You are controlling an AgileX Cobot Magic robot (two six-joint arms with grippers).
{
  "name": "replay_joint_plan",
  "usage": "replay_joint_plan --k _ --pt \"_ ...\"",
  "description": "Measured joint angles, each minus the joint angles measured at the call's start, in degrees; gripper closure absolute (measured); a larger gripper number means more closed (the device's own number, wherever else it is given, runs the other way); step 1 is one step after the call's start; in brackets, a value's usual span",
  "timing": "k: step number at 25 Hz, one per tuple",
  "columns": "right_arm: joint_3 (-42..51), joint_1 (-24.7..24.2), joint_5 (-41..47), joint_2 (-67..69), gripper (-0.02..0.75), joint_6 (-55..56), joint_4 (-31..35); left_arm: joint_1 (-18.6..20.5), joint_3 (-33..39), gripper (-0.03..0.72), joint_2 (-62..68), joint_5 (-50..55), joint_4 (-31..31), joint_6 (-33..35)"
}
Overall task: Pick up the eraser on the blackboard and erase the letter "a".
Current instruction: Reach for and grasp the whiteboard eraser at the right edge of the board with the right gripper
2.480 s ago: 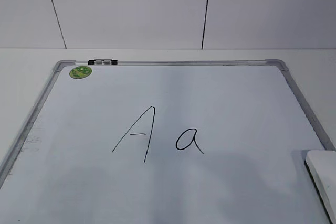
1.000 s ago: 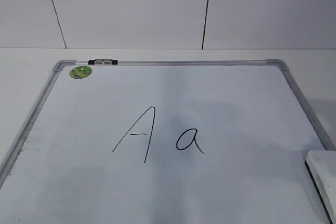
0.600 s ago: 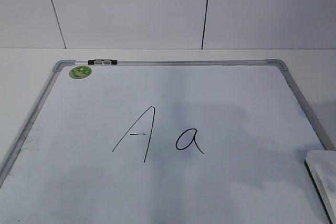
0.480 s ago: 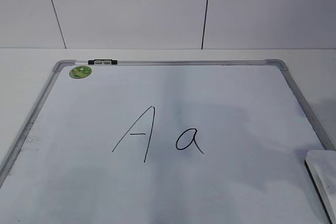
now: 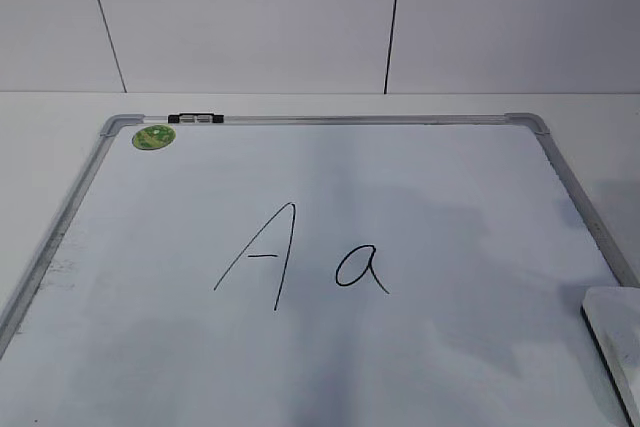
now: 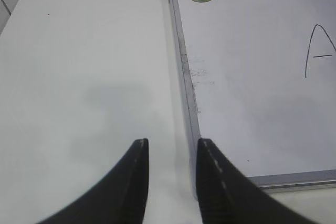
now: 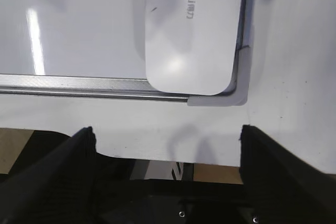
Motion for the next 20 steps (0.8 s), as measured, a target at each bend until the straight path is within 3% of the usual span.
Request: replay_joint_plan --k 20 --pt "0.0 0.1 -9.2 7.1 0.059 0.9 -1.6 0.0 0.0 0.454 0.0 0.0 0.0 0.0"
